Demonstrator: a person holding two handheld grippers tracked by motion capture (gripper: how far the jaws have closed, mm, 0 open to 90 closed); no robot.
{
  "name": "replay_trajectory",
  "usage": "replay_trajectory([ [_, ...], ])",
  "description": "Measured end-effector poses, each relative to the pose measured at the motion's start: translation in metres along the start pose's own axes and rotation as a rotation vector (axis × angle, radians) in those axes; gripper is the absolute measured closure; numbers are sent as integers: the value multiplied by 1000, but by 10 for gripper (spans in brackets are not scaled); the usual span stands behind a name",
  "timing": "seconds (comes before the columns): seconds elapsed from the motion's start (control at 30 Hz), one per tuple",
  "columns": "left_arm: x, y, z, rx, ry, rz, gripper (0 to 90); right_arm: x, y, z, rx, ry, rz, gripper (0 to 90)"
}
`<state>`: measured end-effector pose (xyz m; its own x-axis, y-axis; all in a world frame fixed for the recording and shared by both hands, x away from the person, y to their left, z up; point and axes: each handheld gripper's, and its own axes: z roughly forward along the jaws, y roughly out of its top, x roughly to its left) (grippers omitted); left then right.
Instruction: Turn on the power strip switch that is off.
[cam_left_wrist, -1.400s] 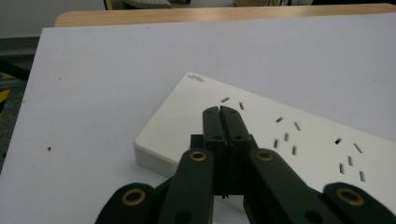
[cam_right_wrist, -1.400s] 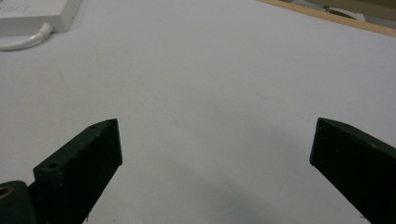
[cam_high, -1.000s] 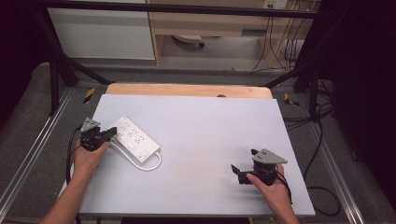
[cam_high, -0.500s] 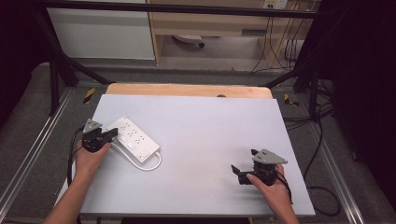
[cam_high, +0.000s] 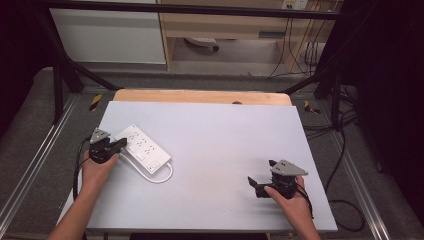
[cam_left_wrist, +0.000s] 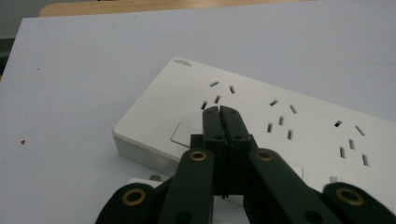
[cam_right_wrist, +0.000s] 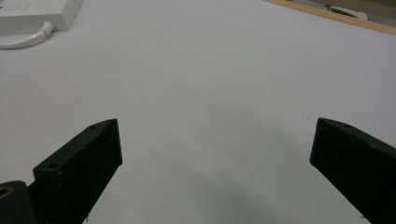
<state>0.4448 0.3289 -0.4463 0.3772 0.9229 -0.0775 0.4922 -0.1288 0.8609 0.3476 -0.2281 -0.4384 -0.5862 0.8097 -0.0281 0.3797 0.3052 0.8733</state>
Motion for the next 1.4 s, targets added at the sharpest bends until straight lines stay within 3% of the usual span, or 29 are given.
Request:
replay_trajectory([
  [1.4, 1, -1, 2, -8, 2, -8, 900, 1, 0, 0, 4, 10, -5, 26],
])
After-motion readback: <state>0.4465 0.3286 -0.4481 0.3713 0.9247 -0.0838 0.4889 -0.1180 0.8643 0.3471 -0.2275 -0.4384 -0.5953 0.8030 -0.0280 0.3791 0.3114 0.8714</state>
